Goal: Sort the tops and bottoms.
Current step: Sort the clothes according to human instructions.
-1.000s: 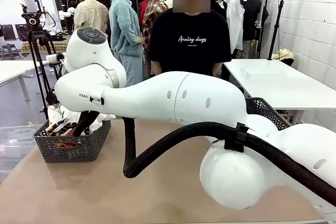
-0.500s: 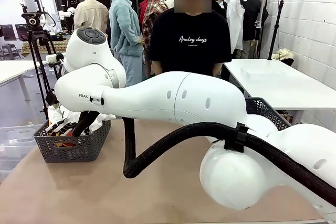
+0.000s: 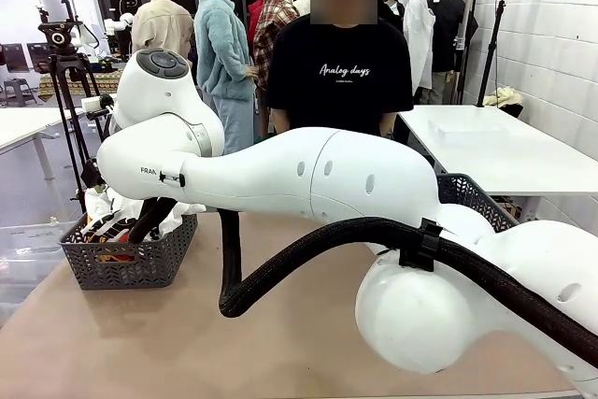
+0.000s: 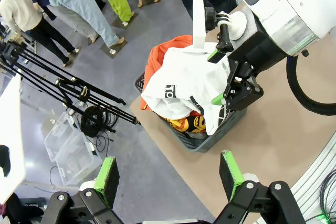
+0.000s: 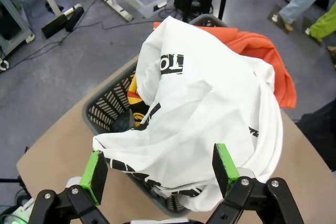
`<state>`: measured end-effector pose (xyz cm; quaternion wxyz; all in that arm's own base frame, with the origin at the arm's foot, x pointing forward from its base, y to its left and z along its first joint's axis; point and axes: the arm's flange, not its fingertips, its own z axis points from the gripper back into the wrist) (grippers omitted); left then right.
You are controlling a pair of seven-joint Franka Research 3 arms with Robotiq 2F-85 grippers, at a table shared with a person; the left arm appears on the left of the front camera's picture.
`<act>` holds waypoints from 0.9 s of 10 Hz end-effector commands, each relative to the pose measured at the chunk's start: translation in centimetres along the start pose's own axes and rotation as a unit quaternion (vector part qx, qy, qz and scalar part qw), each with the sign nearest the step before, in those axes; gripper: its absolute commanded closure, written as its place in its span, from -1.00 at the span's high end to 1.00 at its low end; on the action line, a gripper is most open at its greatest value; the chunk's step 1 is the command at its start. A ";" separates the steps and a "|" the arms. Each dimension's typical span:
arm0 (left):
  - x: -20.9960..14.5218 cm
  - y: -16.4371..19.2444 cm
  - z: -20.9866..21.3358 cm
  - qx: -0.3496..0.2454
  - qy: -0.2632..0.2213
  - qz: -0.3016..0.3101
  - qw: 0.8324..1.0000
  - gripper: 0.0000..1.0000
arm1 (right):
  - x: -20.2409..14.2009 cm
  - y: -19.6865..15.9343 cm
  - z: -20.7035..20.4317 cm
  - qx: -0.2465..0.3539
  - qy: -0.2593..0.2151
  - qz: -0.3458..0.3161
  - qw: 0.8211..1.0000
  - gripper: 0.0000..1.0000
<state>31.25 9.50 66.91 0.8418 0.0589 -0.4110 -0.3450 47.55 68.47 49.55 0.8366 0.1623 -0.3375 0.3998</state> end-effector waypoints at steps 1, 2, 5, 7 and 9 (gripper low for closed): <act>0.1 0.1 0.1 0.002 0.000 0.001 1.000 1.00 | 0.0 0.2 0.1 0.000 -0.001 0.005 1.000 1.00; 0.1 0.1 0.1 0.002 0.000 0.001 1.000 1.00 | 0.0 0.2 0.1 0.000 -0.001 0.005 1.000 1.00; 0.1 0.1 0.1 0.002 0.000 0.001 1.000 1.00 | 0.0 0.2 0.1 0.000 -0.001 0.005 1.000 1.00; 0.1 0.1 0.1 0.002 0.000 0.001 1.000 1.00 | 0.0 0.2 0.1 0.000 -0.001 0.005 1.000 1.00; 0.1 0.1 0.1 0.002 0.000 0.001 1.000 1.00 | 0.0 0.2 0.1 0.000 -0.001 0.005 1.000 1.00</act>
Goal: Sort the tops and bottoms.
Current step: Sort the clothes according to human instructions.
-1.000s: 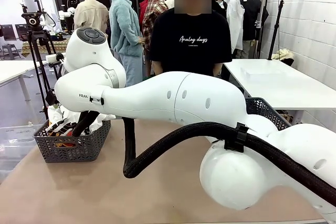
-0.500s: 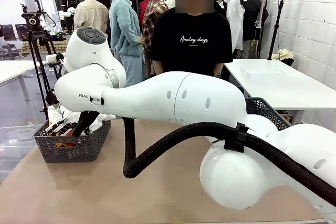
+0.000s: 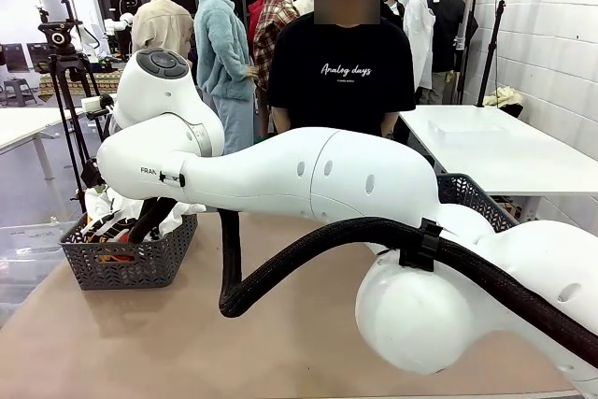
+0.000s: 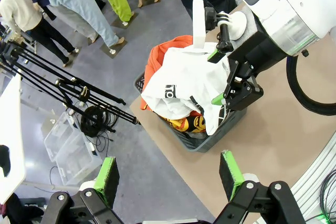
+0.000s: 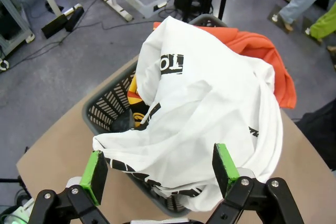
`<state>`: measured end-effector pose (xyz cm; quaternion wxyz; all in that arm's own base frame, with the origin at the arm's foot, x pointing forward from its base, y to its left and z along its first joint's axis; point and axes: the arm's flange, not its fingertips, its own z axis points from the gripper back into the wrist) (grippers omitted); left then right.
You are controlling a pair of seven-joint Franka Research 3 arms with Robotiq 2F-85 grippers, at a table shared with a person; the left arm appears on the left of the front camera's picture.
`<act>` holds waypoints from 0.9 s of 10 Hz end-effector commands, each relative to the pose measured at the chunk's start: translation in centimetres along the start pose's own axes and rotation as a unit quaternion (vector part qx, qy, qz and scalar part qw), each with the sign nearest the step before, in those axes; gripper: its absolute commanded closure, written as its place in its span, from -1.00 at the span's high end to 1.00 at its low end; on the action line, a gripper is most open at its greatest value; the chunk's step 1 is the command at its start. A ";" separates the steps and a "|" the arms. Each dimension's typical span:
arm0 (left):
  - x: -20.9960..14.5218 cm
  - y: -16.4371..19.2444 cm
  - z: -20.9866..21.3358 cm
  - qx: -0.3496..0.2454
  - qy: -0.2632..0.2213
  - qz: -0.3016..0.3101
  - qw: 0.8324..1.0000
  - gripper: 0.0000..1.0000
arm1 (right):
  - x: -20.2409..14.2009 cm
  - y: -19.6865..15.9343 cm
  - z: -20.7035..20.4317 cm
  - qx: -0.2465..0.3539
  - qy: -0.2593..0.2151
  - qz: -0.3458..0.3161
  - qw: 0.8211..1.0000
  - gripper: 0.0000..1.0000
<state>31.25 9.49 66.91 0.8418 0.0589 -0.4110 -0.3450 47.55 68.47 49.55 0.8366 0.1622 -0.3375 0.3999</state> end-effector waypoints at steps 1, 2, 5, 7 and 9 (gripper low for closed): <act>0.1 0.1 0.1 0.002 0.000 0.001 1.000 1.00 | 0.0 0.2 0.1 0.000 -0.001 0.005 1.000 1.00; 0.1 0.1 0.1 0.002 0.000 0.001 1.000 1.00 | 0.0 0.2 0.1 0.000 -0.001 0.005 1.000 1.00; 0.1 0.1 0.1 0.002 0.000 0.001 1.000 1.00 | -1.4 0.4 7.1 -0.048 -0.019 -0.007 0.999 1.00; 0.1 0.1 0.1 0.002 0.000 0.001 1.000 1.00 | -4.0 0.0 14.6 -0.089 -0.055 -0.041 0.994 1.00; 0.1 0.1 0.1 0.002 0.000 0.001 1.000 1.00 | -7.0 -0.3 20.0 -0.136 -0.050 -0.096 0.985 1.00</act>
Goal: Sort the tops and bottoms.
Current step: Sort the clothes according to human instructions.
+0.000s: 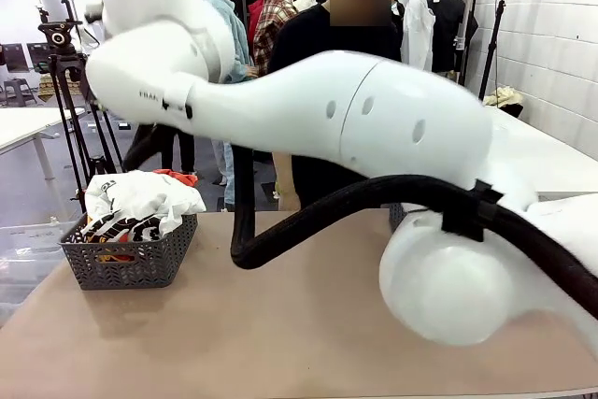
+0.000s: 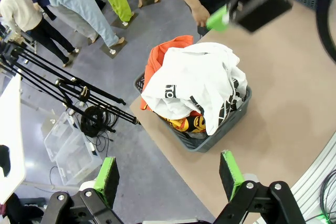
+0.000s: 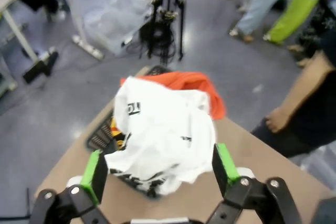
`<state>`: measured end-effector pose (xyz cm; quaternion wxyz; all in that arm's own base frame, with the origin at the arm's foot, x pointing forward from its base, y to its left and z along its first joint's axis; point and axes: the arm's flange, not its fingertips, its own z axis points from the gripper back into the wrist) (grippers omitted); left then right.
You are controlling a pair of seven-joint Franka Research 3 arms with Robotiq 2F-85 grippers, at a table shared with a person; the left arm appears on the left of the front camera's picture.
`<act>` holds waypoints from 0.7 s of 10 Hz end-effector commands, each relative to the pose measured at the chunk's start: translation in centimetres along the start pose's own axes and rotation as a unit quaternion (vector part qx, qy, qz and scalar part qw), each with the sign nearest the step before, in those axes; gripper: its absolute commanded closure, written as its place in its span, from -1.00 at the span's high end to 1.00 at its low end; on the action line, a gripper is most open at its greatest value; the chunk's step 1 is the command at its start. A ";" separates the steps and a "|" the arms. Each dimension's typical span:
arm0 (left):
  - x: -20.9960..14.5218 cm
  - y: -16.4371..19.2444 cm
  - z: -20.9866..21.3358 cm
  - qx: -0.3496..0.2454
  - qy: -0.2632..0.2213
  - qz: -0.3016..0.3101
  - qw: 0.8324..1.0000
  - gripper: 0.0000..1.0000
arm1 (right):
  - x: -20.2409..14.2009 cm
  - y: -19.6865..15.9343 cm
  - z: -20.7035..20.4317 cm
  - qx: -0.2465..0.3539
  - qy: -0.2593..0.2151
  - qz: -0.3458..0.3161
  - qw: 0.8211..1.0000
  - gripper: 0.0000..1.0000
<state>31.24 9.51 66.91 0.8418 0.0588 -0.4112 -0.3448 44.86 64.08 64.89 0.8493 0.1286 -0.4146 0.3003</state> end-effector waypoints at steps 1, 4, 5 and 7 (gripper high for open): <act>0.1 0.1 0.1 0.002 0.000 0.001 1.000 1.00 | -14.4 -3.3 9.2 -0.069 0.030 -0.049 0.996 1.00; 0.1 0.1 0.1 0.002 0.000 0.001 1.000 1.00 | -19.5 -4.3 17.6 -0.143 0.046 -0.117 0.982 1.00; 0.1 0.1 0.1 0.002 0.000 0.001 1.000 1.00 | -21.3 -4.0 20.1 -0.164 0.042 -0.139 0.976 1.00; 0.1 0.1 0.1 0.002 0.000 0.001 1.000 1.00 | -24.6 -3.1 23.7 -0.183 0.041 -0.172 0.967 1.00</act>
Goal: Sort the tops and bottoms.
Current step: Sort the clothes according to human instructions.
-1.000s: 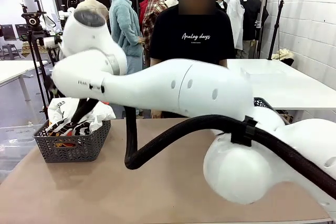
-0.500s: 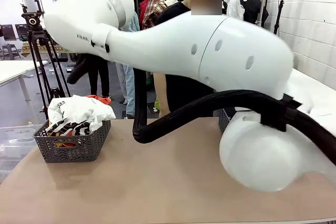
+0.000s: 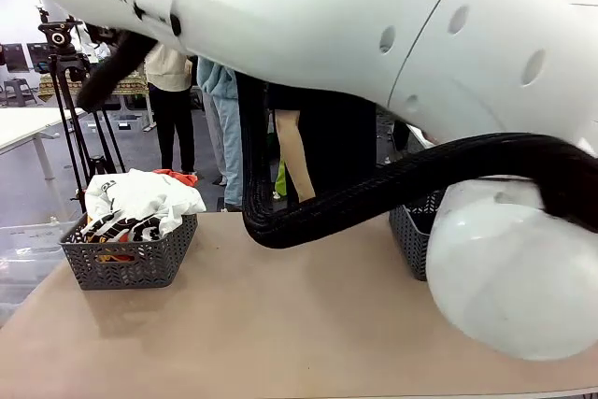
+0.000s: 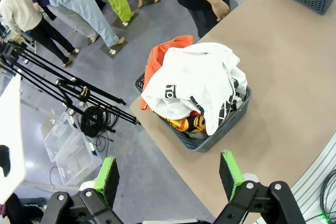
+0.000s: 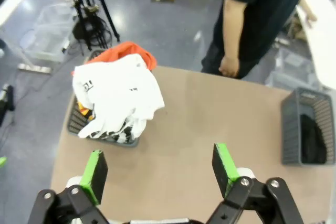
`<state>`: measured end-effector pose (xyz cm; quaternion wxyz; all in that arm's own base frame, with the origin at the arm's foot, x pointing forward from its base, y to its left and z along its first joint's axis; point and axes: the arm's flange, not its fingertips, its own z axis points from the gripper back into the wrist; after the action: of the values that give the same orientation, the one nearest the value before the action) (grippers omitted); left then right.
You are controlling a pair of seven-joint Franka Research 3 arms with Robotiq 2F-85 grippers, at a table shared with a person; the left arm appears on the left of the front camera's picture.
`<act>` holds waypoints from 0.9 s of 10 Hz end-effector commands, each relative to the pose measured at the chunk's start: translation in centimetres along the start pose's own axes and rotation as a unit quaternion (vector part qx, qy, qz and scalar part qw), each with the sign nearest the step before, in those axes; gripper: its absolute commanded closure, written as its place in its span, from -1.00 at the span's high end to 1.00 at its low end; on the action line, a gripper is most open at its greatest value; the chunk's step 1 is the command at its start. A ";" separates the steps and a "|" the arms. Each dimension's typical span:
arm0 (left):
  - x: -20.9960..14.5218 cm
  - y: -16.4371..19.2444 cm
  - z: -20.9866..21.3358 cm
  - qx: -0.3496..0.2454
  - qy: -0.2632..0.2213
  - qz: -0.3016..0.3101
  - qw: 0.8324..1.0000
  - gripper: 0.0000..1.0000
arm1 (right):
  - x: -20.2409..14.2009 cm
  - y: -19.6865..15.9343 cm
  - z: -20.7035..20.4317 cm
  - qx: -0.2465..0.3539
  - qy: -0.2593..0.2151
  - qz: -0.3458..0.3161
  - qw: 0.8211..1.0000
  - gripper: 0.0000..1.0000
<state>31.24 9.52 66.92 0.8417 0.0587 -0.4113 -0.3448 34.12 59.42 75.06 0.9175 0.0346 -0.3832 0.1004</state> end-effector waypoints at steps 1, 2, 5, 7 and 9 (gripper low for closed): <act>0.1 0.1 0.1 0.002 0.001 0.001 1.000 1.00 | -24.1 -15.8 2.7 -0.021 -0.015 -0.033 0.999 1.00; 0.1 0.1 0.1 0.002 0.001 0.001 1.000 1.00 | -25.0 -16.3 3.0 -0.018 -0.020 -0.041 0.999 1.00; 0.1 0.1 0.1 0.002 0.001 0.001 1.000 1.00 | -26.2 -17.5 3.0 -0.019 -0.017 -0.064 0.998 1.00; 0.1 0.1 0.1 0.002 0.001 0.001 1.000 1.00 | -28.2 -19.4 3.4 -0.025 -0.006 -0.103 0.994 1.00; 0.1 0.1 0.1 0.002 0.001 0.001 1.000 1.00 | -31.0 -21.0 4.2 -0.017 -0.023 -0.148 0.989 1.00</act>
<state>31.23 9.52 66.93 0.8417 0.0587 -0.4114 -0.3448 24.75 58.64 78.96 0.9274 0.0664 -0.3678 -0.0132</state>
